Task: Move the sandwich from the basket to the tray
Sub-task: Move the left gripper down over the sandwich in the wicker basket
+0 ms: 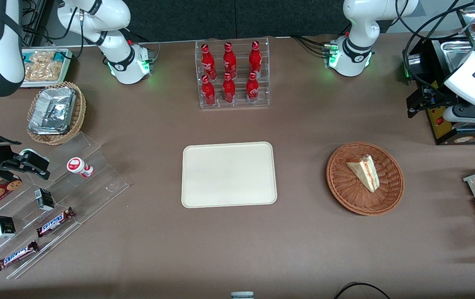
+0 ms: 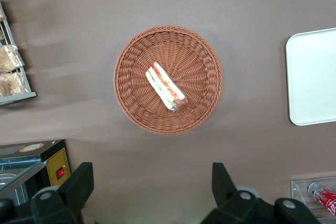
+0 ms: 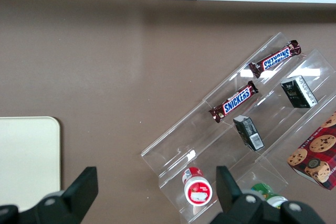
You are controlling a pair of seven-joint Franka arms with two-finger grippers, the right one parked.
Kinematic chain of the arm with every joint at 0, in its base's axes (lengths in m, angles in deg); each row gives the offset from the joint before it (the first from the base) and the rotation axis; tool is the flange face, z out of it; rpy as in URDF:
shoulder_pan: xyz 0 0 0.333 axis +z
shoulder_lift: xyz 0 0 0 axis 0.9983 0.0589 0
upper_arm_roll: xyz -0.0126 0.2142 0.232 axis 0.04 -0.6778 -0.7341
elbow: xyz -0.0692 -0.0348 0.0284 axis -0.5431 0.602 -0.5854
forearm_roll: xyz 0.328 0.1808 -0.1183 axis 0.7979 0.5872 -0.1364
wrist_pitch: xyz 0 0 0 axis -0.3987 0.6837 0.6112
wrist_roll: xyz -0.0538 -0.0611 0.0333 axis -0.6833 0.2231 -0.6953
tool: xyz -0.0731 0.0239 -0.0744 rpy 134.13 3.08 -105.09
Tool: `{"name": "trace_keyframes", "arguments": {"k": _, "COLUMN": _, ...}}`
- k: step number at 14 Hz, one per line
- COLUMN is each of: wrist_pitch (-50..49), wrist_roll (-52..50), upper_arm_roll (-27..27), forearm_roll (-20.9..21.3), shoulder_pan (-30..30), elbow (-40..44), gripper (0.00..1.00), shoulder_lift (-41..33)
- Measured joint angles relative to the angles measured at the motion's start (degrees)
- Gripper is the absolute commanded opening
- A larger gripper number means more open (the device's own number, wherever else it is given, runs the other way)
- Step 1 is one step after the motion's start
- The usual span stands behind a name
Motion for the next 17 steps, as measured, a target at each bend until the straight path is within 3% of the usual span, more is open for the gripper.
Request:
{"name": "trace_keyframes", "arguments": {"k": 4, "wrist_pitch": -0.67, "wrist_roll": -2.12, "upper_arm_roll": -0.01, "forearm_roll": -0.01, "shoulder_pan": 0.06, "elbow": -0.08, "gripper": 0.99, "shoulder_lift": 0.14}}
{"name": "trace_keyframes", "arguments": {"k": 7, "wrist_pitch": -0.05, "wrist_roll": -15.34, "upper_arm_roll": -0.01, "forearm_roll": -0.02, "shoulder_pan": 0.11, "elbow": -2.49, "gripper": 0.99, "shoulder_lift": 1.60}}
{"name": "trace_keyframes", "arguments": {"k": 14, "wrist_pitch": 27.54, "wrist_roll": -32.87, "upper_arm_roll": -0.18, "forearm_roll": -0.01, "shoulder_pan": 1.34, "elbow": -25.27, "gripper": 1.00, "shoulder_lift": 5.65}}
{"name": "trace_keyframes", "arguments": {"k": 17, "wrist_pitch": 34.34, "wrist_roll": -38.00, "upper_arm_roll": -0.21, "forearm_roll": 0.00, "shoulder_pan": 1.43, "elbow": -28.45, "gripper": 1.00, "shoulder_lift": 10.23}}
